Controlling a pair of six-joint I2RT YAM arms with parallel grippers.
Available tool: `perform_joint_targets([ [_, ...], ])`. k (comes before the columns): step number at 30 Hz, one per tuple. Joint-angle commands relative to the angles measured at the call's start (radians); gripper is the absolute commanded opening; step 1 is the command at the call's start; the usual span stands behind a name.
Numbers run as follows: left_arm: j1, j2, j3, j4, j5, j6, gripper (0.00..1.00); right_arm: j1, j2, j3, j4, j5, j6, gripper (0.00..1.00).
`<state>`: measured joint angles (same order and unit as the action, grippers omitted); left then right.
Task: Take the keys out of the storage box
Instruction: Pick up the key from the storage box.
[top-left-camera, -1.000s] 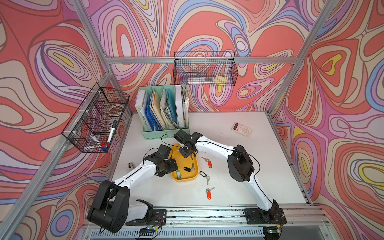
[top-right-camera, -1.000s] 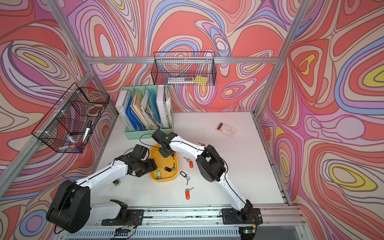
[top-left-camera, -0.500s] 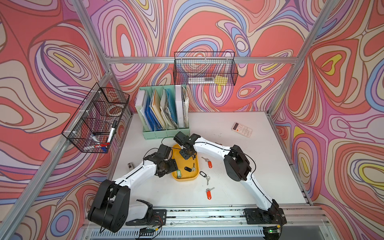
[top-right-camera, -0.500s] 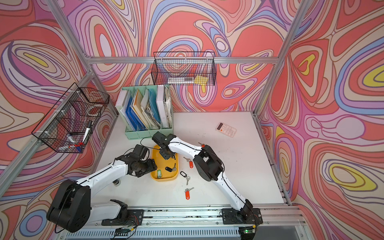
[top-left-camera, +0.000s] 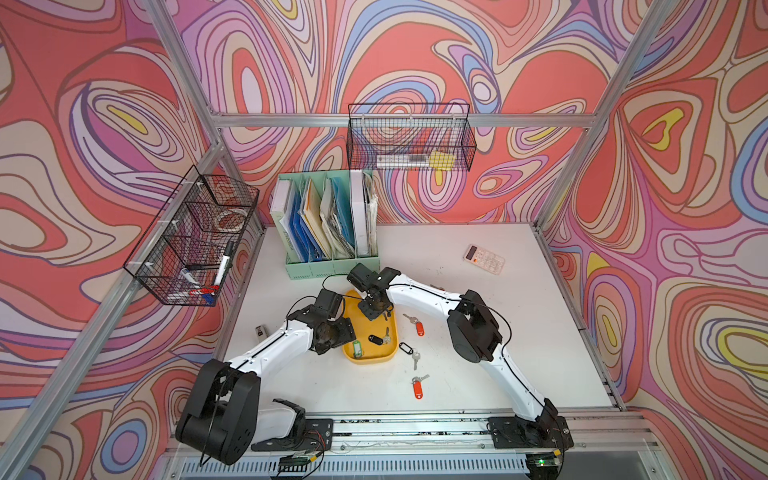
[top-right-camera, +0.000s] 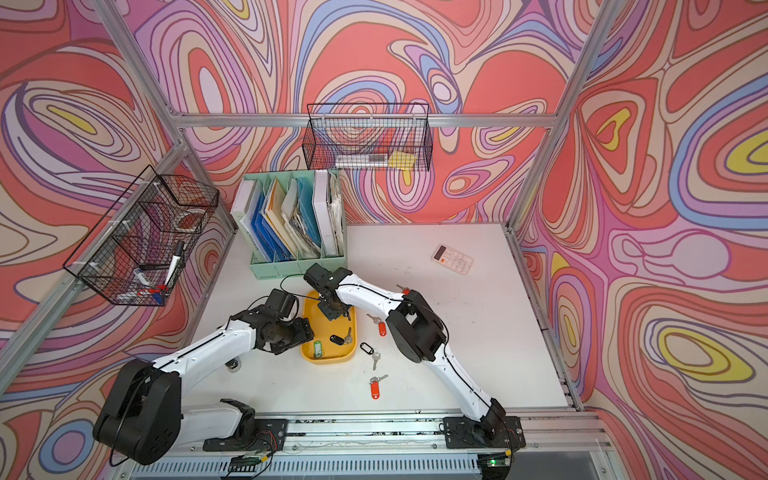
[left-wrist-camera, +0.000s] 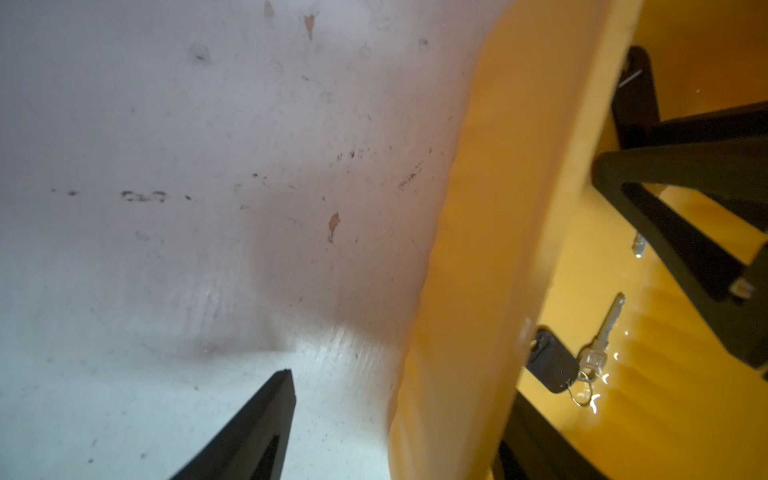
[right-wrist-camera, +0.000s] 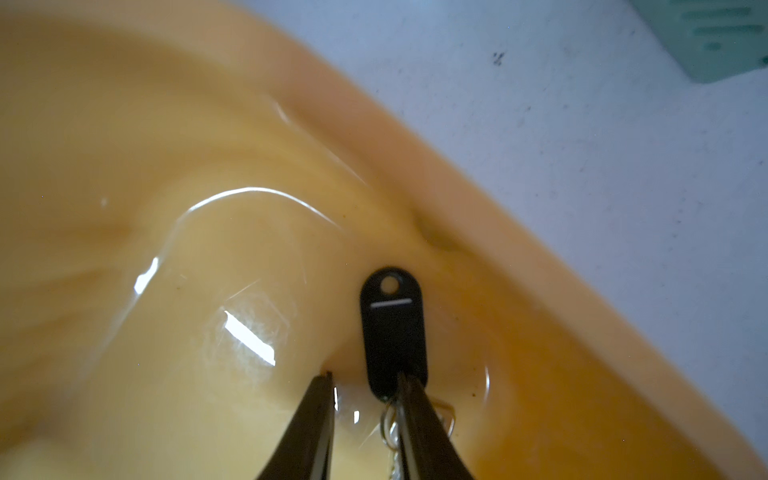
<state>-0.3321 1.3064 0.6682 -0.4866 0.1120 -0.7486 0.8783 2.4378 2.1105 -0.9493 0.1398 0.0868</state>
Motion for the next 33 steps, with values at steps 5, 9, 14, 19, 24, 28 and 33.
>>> perform_joint_targets([
  [5, 0.007, 0.013, 0.021, -0.043, -0.029, 0.020, 0.76, 0.004, -0.004, 0.028, -0.070, 0.084, -0.039, 0.25],
  [9, 0.007, 0.016, 0.021, -0.044, -0.035, 0.022, 0.77, 0.003, -0.004, 0.032, -0.084, 0.102, -0.050, 0.20],
  [14, 0.007, 0.024, 0.021, -0.043, -0.039, 0.022, 0.77, 0.004, -0.003, 0.043, -0.106, 0.134, -0.065, 0.19],
  [19, 0.007, 0.025, 0.023, -0.043, -0.038, 0.023, 0.77, 0.003, 0.002, 0.040, -0.106, 0.133, -0.073, 0.19],
  [24, 0.007, 0.022, 0.025, -0.049, -0.044, 0.025, 0.77, 0.003, 0.019, 0.040, -0.103, 0.110, -0.072, 0.19],
  [28, 0.007, 0.021, 0.028, -0.052, -0.046, 0.026, 0.77, 0.004, 0.028, 0.041, -0.106, 0.116, -0.076, 0.14],
  [33, 0.007, 0.022, 0.031, -0.055, -0.054, 0.027, 0.77, 0.002, 0.031, 0.043, -0.112, 0.121, -0.077, 0.04],
])
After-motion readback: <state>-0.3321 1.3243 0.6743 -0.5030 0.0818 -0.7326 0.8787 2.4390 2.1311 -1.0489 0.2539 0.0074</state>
